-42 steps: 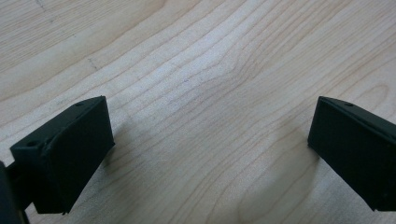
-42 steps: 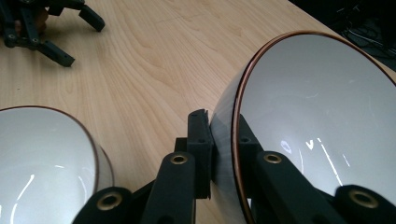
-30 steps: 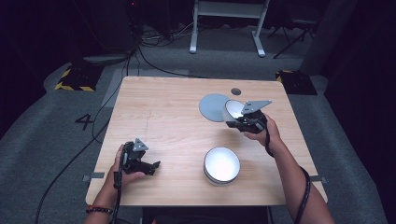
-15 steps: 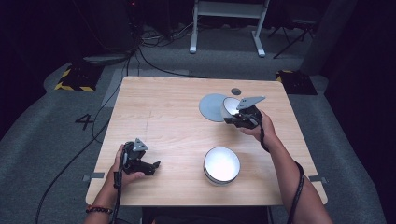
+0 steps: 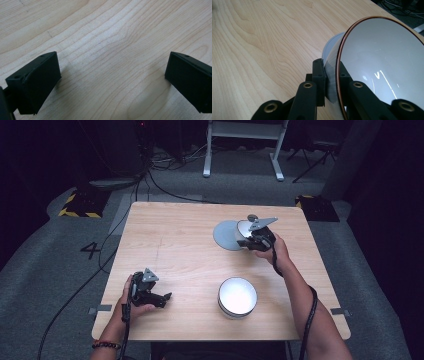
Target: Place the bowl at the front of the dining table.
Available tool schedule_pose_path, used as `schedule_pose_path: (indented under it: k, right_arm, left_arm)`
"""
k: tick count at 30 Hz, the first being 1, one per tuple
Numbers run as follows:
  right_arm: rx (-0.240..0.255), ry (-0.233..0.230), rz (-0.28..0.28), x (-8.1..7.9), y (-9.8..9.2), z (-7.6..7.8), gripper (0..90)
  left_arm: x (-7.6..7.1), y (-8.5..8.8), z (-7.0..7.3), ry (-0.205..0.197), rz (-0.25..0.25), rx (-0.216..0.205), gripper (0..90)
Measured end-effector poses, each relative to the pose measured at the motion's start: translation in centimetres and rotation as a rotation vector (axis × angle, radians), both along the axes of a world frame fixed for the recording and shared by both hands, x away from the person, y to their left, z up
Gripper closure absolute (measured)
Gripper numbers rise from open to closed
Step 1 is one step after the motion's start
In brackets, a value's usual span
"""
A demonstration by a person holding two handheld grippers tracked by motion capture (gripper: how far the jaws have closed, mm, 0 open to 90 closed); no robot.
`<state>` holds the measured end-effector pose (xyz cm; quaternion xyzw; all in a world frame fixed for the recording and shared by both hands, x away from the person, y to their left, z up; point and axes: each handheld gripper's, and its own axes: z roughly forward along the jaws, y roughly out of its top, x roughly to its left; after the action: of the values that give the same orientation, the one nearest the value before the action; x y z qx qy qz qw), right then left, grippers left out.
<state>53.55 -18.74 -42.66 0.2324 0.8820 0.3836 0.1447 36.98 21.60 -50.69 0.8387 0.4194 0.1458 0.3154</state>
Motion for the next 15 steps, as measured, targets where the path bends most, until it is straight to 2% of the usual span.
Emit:
schedule_pose_path:
  k: [15]
  right_arm:
    - [-0.017, 0.003, -0.032, 2.5, 0.9, -0.3, 82.6]
  left_arm:
    - [0.0, 0.0, 0.0, -0.002, 0.001, -0.001, 0.2]
